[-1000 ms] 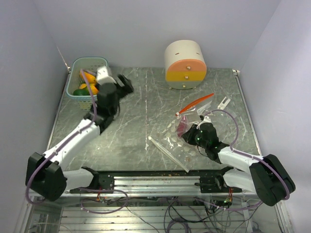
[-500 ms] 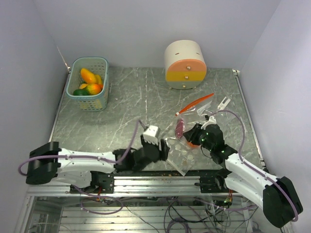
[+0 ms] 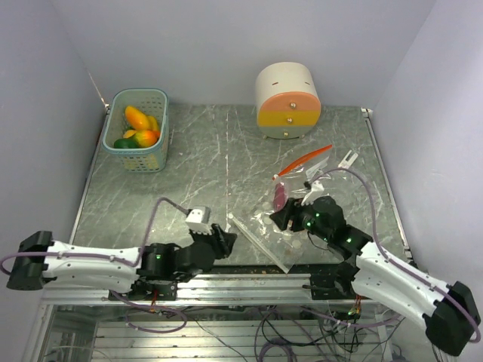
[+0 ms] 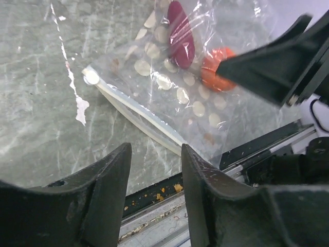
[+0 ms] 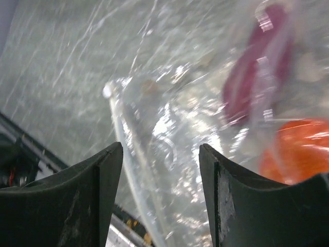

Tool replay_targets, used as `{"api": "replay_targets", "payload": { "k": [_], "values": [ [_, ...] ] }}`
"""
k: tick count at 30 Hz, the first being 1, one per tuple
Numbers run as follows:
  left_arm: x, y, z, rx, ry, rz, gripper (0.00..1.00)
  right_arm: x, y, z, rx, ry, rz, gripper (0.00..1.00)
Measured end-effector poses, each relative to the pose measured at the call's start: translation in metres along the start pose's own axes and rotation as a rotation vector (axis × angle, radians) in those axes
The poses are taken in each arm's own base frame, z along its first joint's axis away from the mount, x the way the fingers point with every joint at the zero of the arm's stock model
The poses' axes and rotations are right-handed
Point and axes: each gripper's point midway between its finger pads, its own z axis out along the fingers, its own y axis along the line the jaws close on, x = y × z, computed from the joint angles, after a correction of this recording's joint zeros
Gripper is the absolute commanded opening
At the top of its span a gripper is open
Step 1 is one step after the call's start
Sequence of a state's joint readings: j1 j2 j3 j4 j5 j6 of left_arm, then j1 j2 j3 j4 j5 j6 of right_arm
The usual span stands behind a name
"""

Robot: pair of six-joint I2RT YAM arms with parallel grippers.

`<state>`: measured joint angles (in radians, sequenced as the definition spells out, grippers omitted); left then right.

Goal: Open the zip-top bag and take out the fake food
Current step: Adjust the zipper food storage bag at the center of the board.

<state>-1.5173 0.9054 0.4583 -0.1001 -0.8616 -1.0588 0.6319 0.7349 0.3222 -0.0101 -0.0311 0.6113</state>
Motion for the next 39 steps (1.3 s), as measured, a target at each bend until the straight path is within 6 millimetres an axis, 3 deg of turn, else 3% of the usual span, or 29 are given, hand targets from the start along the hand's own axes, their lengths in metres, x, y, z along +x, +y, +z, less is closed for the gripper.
{"api": "replay_targets", "payload": {
  "k": [3,8,12,15,18,20,23,26,34,37,39],
  "values": [
    [-0.011,0.012,-0.009,0.019,-0.04,-0.053,0.54,0.023,0.025,-0.003,-0.029,0.094,-0.071,0.55],
    [-0.015,0.037,-0.016,-0.015,-0.067,-0.084,0.61,0.056,0.059,0.004,-0.015,0.205,-0.207,0.58],
    [-0.016,0.046,-0.02,-0.028,-0.071,-0.105,0.64,0.093,0.05,0.014,0.078,0.307,-0.319,0.6],
    [-0.014,0.048,-0.02,-0.036,-0.067,-0.116,0.64,0.106,0.038,0.022,0.169,0.351,-0.391,0.55],
    [-0.009,0.053,-0.018,-0.054,-0.057,-0.104,0.63,0.102,0.035,0.028,0.23,0.34,-0.428,0.36],
    [-0.005,0.056,-0.017,-0.069,-0.048,-0.083,0.63,0.096,0.036,0.031,0.25,0.314,-0.432,0.16],
    [0.004,0.06,-0.013,-0.093,-0.03,-0.045,0.62,0.087,0.037,0.032,0.266,0.282,-0.433,0.0],
    [0.014,0.058,-0.008,-0.095,-0.005,-0.016,0.6,0.081,0.039,0.031,0.266,0.258,-0.427,0.0],
    [0.041,0.03,0.01,-0.003,0.037,-0.027,0.58,0.061,0.059,0.028,0.204,0.193,-0.379,0.0],
    [0.037,0.013,0.012,0.054,0.028,-0.057,0.53,0.053,0.07,0.025,0.163,0.168,-0.352,0.0],
    [0.03,0.001,0.012,0.095,0.013,-0.093,0.44,0.048,0.077,0.024,0.135,0.151,-0.332,0.0]
  ]
}}
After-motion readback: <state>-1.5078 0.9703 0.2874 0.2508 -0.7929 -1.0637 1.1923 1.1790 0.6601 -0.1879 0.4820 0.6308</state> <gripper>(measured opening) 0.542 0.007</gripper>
